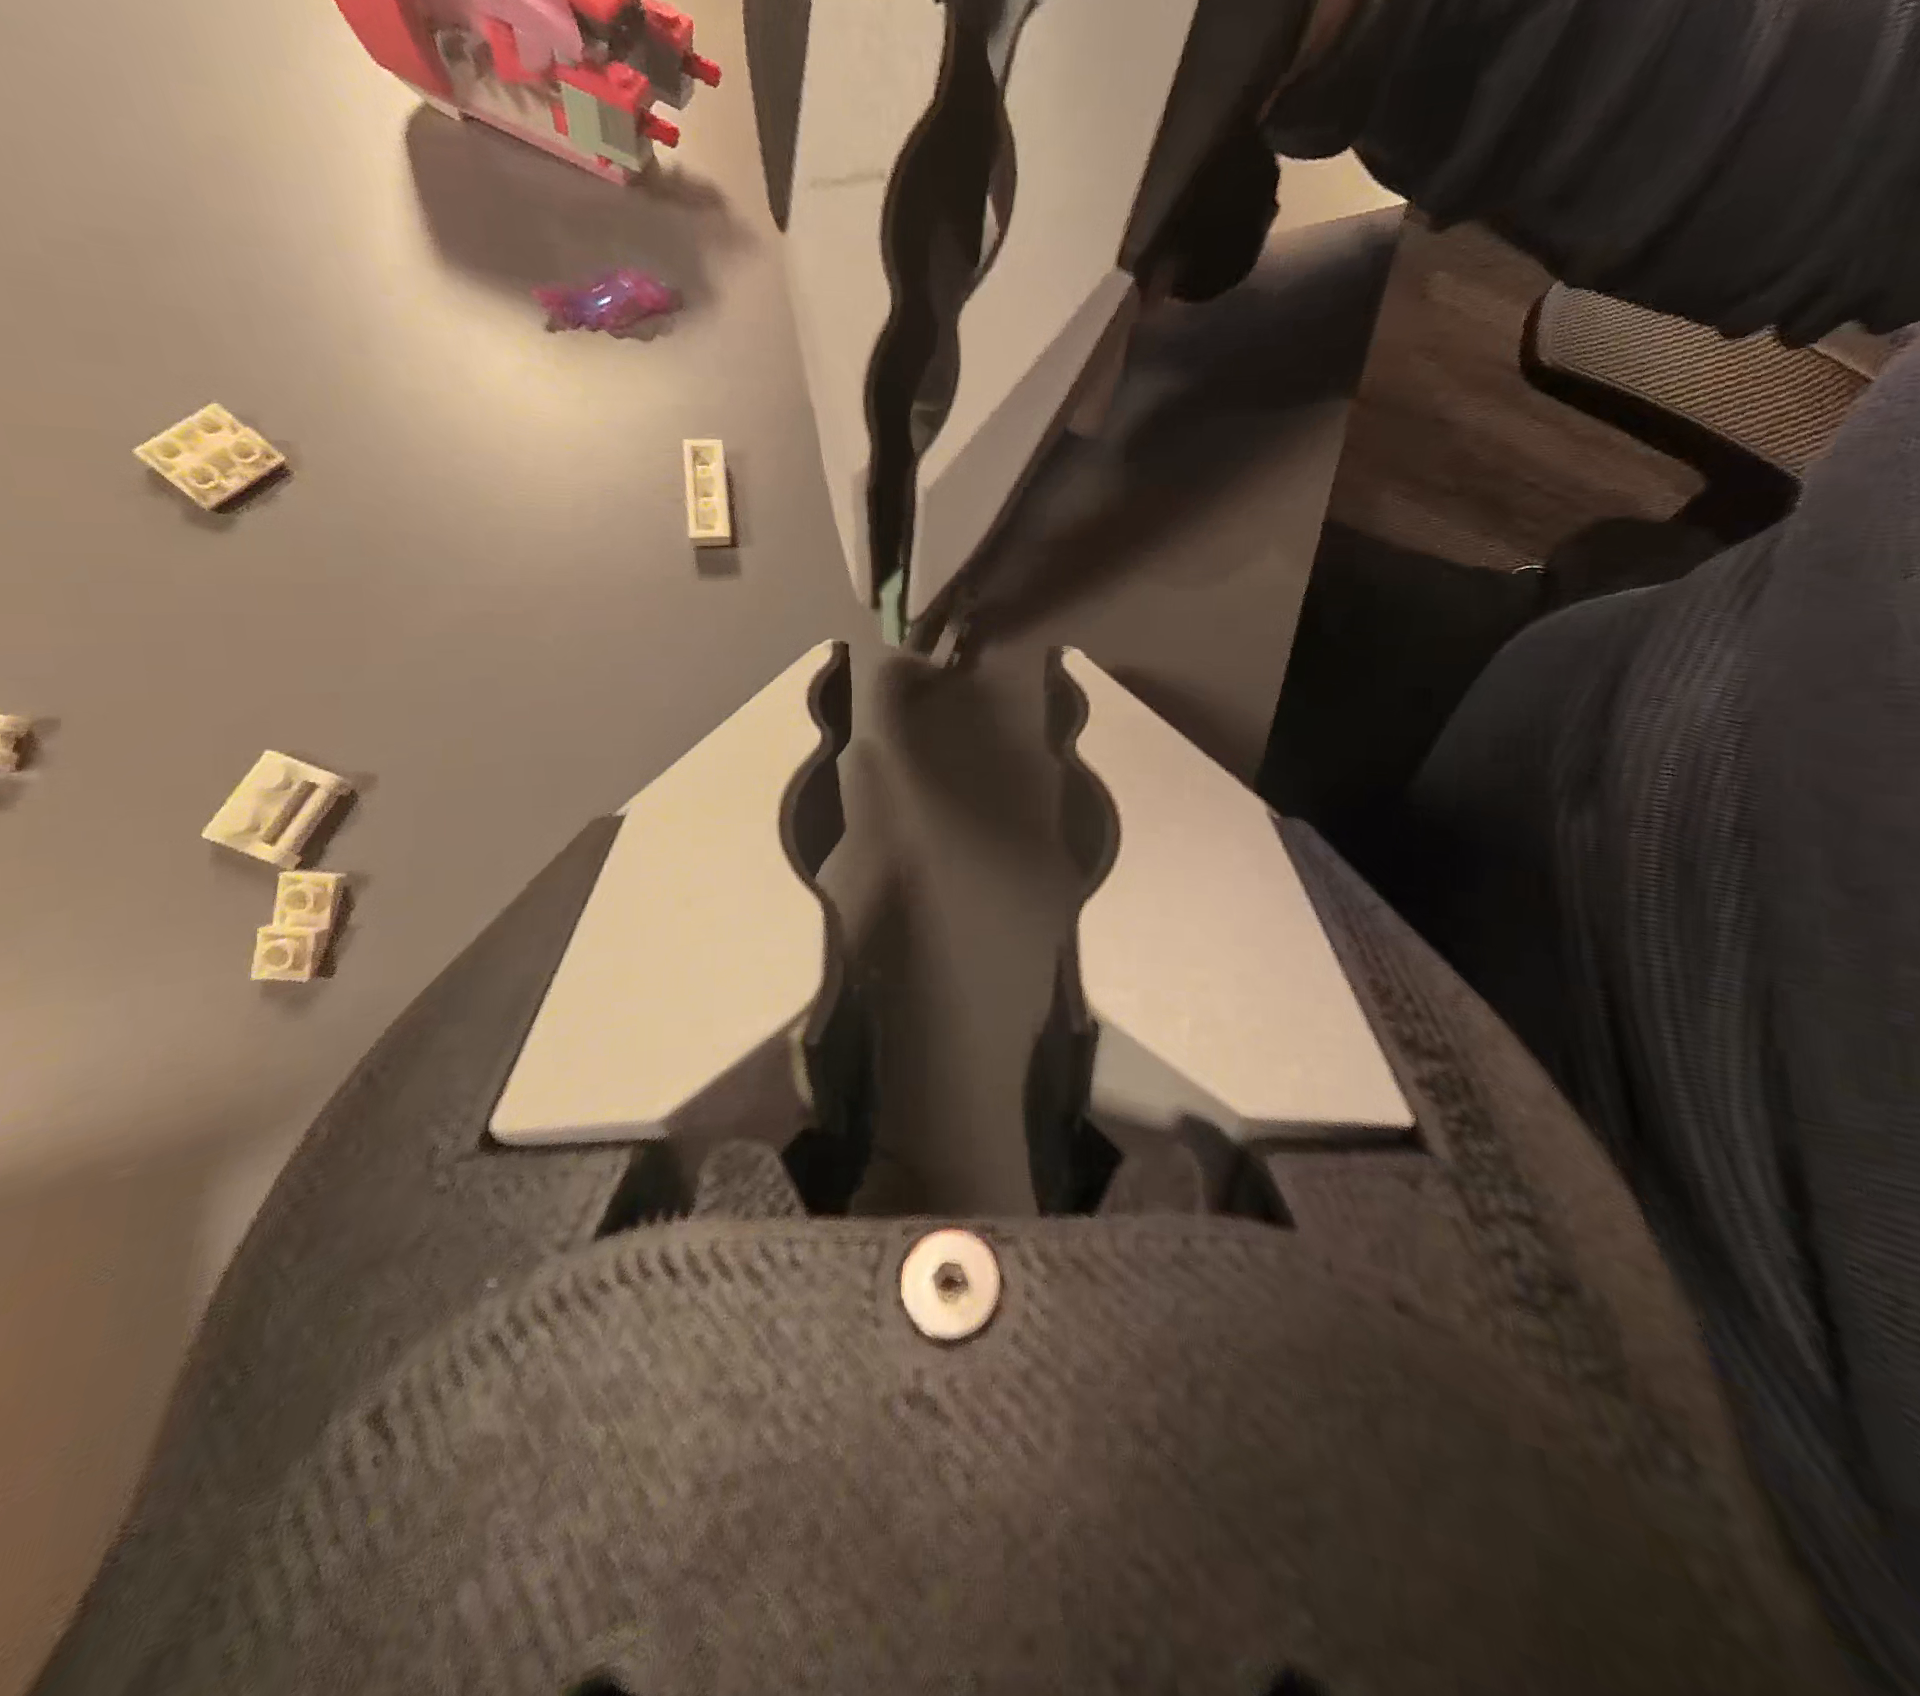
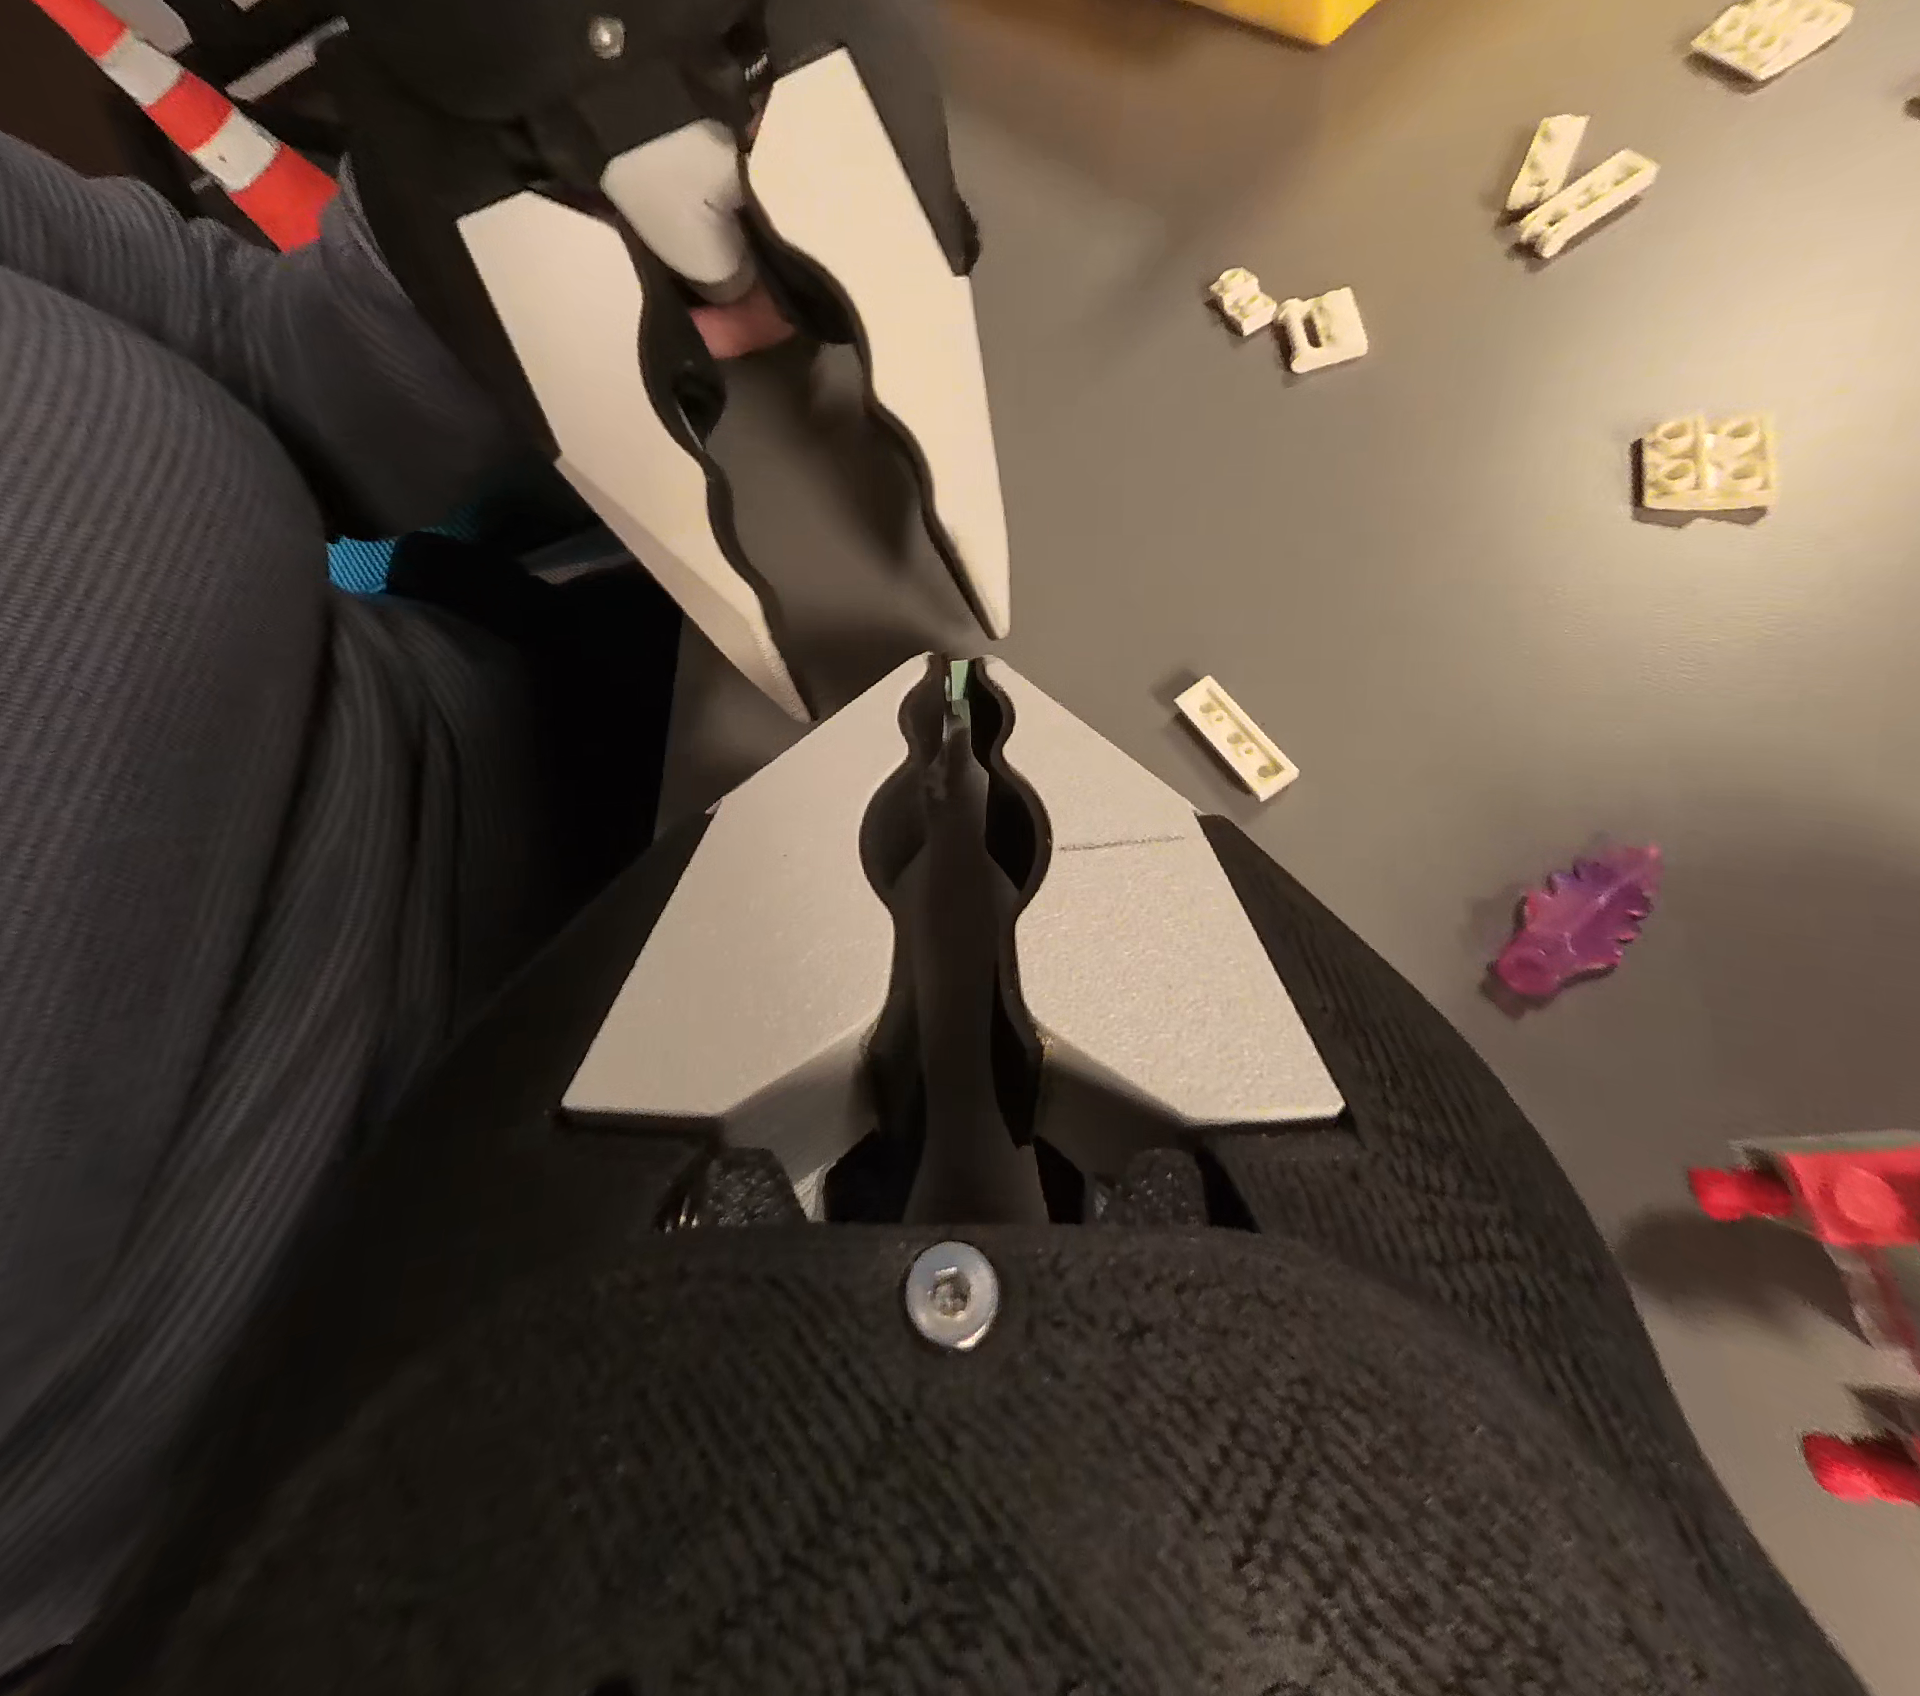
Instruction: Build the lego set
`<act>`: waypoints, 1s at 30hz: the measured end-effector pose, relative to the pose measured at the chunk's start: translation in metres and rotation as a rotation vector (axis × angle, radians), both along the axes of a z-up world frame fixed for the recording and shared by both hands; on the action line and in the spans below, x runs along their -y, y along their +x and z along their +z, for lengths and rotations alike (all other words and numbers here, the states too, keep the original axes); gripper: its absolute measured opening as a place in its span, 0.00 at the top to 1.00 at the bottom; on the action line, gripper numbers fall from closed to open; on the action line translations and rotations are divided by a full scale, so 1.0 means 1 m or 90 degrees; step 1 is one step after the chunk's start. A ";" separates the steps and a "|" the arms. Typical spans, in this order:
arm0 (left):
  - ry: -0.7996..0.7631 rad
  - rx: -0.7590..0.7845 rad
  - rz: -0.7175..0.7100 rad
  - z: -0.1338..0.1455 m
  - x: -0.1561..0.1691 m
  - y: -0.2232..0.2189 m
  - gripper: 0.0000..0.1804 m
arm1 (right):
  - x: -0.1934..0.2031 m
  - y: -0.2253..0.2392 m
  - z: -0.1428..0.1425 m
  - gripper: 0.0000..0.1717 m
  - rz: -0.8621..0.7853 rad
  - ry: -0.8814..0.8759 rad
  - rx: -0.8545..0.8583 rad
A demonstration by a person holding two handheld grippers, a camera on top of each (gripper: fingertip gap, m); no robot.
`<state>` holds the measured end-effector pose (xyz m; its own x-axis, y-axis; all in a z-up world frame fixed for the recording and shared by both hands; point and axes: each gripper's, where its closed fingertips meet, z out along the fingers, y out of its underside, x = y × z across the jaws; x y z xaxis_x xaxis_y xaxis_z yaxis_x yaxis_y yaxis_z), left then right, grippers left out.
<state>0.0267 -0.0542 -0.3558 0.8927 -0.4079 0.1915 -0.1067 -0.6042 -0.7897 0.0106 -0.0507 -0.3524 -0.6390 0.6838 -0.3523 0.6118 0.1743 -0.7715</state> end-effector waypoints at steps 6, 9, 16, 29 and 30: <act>-0.013 -0.012 -0.008 -0.006 -0.001 -0.001 0.80 | 0.002 -0.001 -0.006 0.98 0.009 0.028 -0.002; -0.019 -0.021 -0.007 -0.008 -0.001 -0.002 0.80 | 0.003 0.000 -0.006 0.98 0.017 0.038 -0.006; -0.023 -0.032 -0.014 -0.010 -0.001 0.000 0.80 | 0.004 0.001 -0.004 0.98 0.022 0.035 -0.010; -0.024 -0.031 -0.022 -0.010 0.000 0.003 0.80 | 0.006 0.001 -0.005 0.97 0.029 0.059 -0.030; -0.025 -0.030 -0.022 -0.010 0.000 0.003 0.80 | 0.006 0.001 -0.005 0.96 0.030 0.059 -0.030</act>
